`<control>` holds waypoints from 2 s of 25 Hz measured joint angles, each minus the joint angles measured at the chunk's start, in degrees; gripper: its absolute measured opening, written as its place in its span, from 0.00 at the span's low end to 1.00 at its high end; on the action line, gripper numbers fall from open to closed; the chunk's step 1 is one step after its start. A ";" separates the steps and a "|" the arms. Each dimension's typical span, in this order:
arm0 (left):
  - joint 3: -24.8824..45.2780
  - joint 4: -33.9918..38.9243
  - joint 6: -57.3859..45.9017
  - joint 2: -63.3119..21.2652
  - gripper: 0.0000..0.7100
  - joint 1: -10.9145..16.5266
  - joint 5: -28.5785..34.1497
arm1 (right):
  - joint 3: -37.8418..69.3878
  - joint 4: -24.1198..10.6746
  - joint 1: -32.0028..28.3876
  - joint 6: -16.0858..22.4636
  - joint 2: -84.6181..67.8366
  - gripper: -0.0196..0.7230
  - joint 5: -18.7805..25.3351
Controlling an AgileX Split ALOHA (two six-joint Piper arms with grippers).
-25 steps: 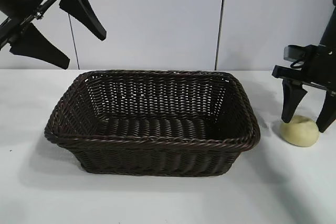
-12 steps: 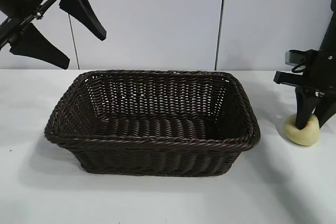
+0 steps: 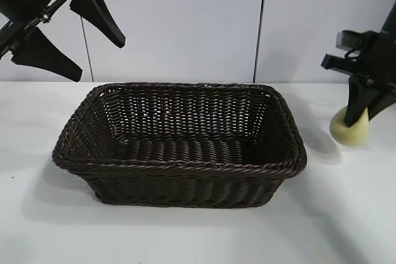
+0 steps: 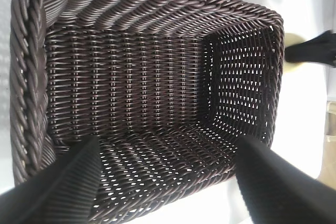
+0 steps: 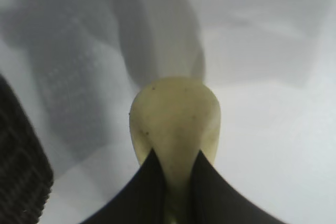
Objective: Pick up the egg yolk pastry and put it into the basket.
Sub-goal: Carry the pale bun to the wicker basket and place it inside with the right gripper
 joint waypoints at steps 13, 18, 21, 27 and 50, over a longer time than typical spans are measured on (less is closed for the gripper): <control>0.00 0.00 0.00 0.00 0.74 0.00 0.05 | 0.00 4.18 1.10 -0.37 -14.69 0.10 0.96; 0.00 0.00 0.00 0.00 0.74 0.00 0.23 | 0.05 4.38 8.08 -0.42 -14.74 0.10 1.18; 0.00 0.04 0.00 0.00 0.74 0.00 0.49 | 0.05 4.72 13.26 -0.42 -14.69 0.10 1.18; 0.00 0.04 0.00 0.00 0.74 0.00 0.68 | 0.05 4.75 22.07 0.74 -14.69 0.10 0.13; 0.00 0.11 0.06 0.00 0.74 0.00 1.12 | 0.05 8.26 26.66 3.43 -1.61 0.10 -3.30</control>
